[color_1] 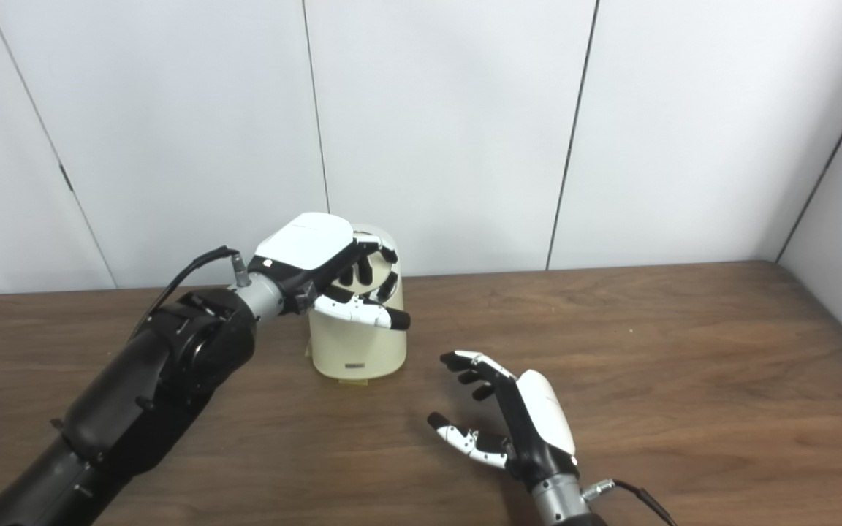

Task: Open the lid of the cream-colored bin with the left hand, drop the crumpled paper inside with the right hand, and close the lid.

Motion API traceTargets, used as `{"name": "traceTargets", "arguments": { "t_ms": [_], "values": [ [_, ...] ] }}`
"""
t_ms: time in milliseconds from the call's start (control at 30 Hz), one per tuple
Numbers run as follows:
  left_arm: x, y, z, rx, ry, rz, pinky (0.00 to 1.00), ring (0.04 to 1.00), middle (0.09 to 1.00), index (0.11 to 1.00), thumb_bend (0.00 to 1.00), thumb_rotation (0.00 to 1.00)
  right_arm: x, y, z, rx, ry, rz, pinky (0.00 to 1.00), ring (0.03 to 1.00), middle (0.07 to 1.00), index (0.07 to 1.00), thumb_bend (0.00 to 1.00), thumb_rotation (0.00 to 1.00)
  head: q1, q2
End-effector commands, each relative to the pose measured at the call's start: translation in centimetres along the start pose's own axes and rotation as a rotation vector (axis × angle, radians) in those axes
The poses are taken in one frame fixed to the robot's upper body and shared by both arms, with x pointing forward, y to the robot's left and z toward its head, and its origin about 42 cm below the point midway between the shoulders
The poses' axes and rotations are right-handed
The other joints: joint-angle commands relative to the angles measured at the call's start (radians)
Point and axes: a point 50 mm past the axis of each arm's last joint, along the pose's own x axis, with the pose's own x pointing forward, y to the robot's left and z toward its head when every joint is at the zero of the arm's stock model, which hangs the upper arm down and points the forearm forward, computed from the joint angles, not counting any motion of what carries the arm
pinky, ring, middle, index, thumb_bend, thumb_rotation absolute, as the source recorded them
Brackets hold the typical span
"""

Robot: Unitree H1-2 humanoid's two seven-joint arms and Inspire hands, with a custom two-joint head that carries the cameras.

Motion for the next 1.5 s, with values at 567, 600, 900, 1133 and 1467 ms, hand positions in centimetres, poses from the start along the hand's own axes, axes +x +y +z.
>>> {"name": "traceTargets", "arguments": {
  "t_ms": [567,600,900,1133,1467],
  "values": [
    [-2.1,0.2,-1.1,0.068,0.057,-0.051,0.73,0.761,0.772,0.758,0.89,1.0,1.0,0.0,0.6,0.009,-0.042,-0.02,0.59,0.708,0.747,0.75,0.28,0.28,0.01,-0.012],
    [-2.1,0.5,-1.0,0.074,0.058,-0.049,0.73,0.763,0.774,0.758,0.89,1.0,1.0,0.0,0.6,0.008,-0.042,-0.019,0.6,0.711,0.749,0.751,0.27,0.29,0.009,-0.012],
    [-2.5,1.1,-0.7,0.098,0.067,-0.061,0.75,0.779,0.788,0.78,0.93,1.0,0.9,0.0,0.5,0.002,-0.048,-0.02,0.59,0.704,0.742,0.748,0.28,0.28,0.011,-0.016],
    [-2.7,1.8,-0.9,0.094,0.067,-0.029,0.74,0.779,0.787,0.781,0.98,1.0,0.9,0.0,0.5,-0.002,-0.042,-0.018,0.6,0.707,0.745,0.751,0.28,0.29,0.013,-0.017],
    [-2.8,3.0,-1.3,0.081,0.075,0.012,0.8,0.838,0.835,0.832,1.0,1.0,1.0,0.1,0.5,0.002,-0.039,-0.016,0.6,0.705,0.743,0.749,0.28,0.26,0.014,-0.023]
  ]
}}
